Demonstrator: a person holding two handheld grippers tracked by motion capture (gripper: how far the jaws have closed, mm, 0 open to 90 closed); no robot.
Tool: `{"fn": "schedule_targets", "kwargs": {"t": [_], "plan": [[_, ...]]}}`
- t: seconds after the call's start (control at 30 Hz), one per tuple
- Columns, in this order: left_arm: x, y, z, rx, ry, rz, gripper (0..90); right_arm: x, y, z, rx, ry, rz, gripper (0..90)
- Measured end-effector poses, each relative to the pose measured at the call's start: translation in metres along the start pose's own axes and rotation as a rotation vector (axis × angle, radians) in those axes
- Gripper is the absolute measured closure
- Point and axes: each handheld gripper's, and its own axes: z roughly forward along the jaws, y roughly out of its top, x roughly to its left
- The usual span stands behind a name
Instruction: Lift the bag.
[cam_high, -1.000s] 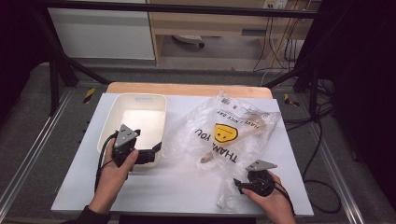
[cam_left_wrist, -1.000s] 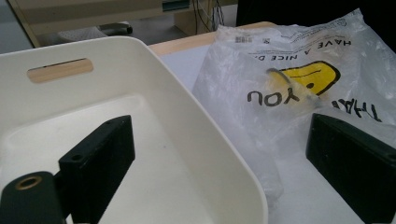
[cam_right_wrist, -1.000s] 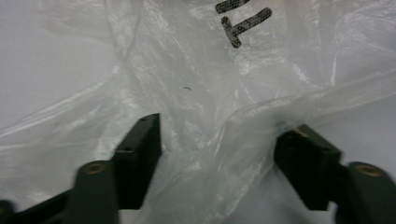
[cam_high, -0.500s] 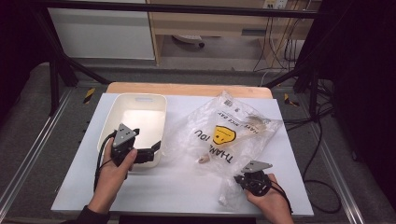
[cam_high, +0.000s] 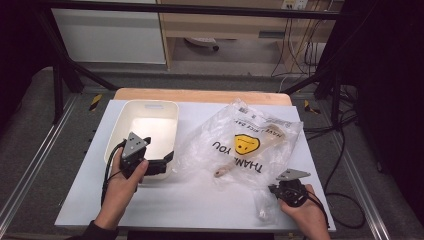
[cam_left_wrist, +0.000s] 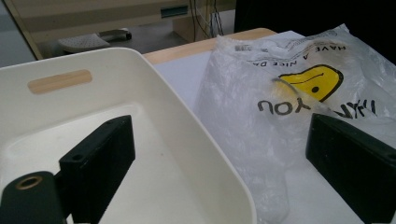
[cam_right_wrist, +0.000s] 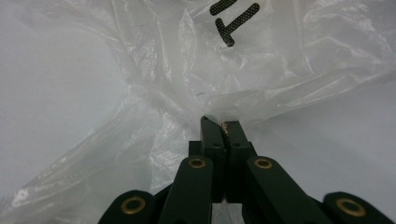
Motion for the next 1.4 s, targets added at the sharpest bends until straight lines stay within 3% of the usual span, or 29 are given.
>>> {"fn": "schedule_targets", "kwargs": {"t": [0.2,0.6,0.8,1.0,1.07,1.23,1.4], "plan": [[-0.009,0.003,0.001,0.002,-0.011,0.020,8.0,-0.021,-0.004,-0.005,0.013,-0.060,0.028,90.0],[-0.044,0.003,0.016,0.043,-0.056,0.060,9.1,-0.063,-0.011,-0.009,0.035,-0.129,0.072,90.0],[-0.074,-0.005,0.034,0.089,-0.084,0.106,9.8,-0.083,-0.013,-0.011,0.031,-0.171,0.109,90.0],[-0.093,-0.018,0.065,0.153,-0.073,0.135,9.8,-0.083,-0.011,-0.009,0.036,-0.182,0.097,90.0],[-0.094,-0.022,0.073,0.174,-0.055,0.112,10.2,-0.083,-0.012,-0.009,0.036,-0.182,0.097,90.0],[-0.095,-0.031,0.090,0.213,-0.033,0.123,11.4,-0.084,-0.013,-0.010,0.029,-0.179,0.103,90.0],[-0.090,-0.043,0.101,0.248,0.001,0.104,13.0,-0.084,-0.014,-0.010,0.024,-0.182,0.106,90.0]]}}
